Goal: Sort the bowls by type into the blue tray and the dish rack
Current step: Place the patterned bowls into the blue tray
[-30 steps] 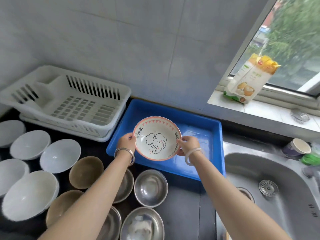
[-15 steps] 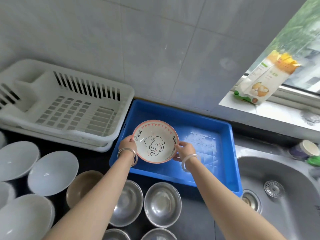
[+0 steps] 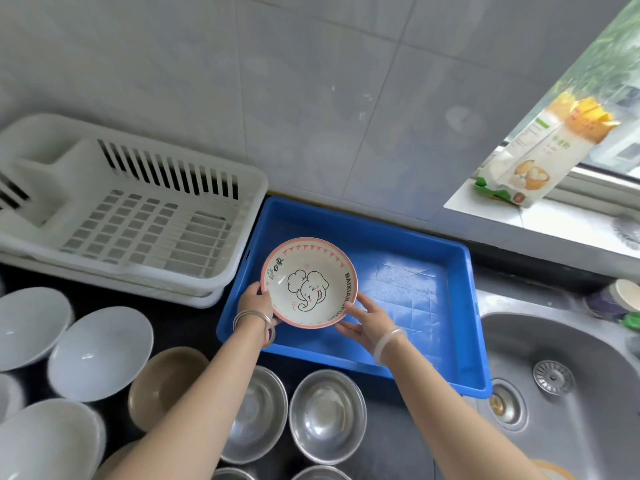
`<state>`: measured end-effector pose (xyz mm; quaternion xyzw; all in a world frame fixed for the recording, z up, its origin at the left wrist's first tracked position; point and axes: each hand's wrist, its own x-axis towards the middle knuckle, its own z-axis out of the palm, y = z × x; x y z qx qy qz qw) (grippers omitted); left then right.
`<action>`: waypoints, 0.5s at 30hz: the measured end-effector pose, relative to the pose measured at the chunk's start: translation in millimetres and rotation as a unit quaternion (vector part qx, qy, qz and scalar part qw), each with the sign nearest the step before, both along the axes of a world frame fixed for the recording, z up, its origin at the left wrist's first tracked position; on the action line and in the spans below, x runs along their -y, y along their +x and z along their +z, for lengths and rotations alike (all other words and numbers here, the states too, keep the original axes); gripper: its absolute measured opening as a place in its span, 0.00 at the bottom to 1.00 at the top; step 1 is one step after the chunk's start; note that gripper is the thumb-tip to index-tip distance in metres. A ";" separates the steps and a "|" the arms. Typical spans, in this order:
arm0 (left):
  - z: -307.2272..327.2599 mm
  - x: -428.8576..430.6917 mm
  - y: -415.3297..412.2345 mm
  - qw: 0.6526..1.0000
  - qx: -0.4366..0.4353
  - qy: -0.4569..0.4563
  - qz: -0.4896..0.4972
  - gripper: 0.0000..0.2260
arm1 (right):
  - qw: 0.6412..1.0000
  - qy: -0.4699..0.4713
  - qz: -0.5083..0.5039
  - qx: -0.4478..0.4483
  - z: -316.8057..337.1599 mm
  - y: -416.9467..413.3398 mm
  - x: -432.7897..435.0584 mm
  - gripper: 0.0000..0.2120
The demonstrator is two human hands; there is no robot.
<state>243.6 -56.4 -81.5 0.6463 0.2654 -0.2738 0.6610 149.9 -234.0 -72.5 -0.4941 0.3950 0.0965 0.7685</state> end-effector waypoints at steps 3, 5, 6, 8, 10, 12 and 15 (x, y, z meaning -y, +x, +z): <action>-5.6 2.2 0.6 0.999 0.021 0.015 0.025 0.08 | 1.000 0.018 -0.014 0.019 -1.0 4.3 -2.2 0.20; -8.0 3.6 3.7 0.999 0.025 0.004 0.040 0.07 | 0.999 0.025 -0.030 0.018 -2.0 11.1 -4.2 0.20; -8.9 4.3 5.8 0.999 0.027 0.000 0.045 0.08 | 0.999 0.030 -0.037 0.018 -2.1 15.1 -4.9 0.21; -10.1 6.1 10.3 0.998 0.032 -0.008 0.057 0.09 | 0.998 0.035 -0.046 0.023 -2.0 23.7 -5.6 0.21; -10.7 8.3 14.4 0.997 0.038 -0.020 0.070 0.09 | 0.997 0.038 -0.052 0.029 -1.3 31.9 -6.4 0.21; -11.2 10.3 18.4 0.995 0.046 -0.027 0.078 0.08 | 0.997 0.042 -0.062 0.032 -0.9 39.5 -7.5 0.21; -14.2 12.9 23.1 0.994 0.059 -0.026 0.083 0.08 | 0.996 0.035 -0.071 0.033 -2.6 47.7 -8.9 0.21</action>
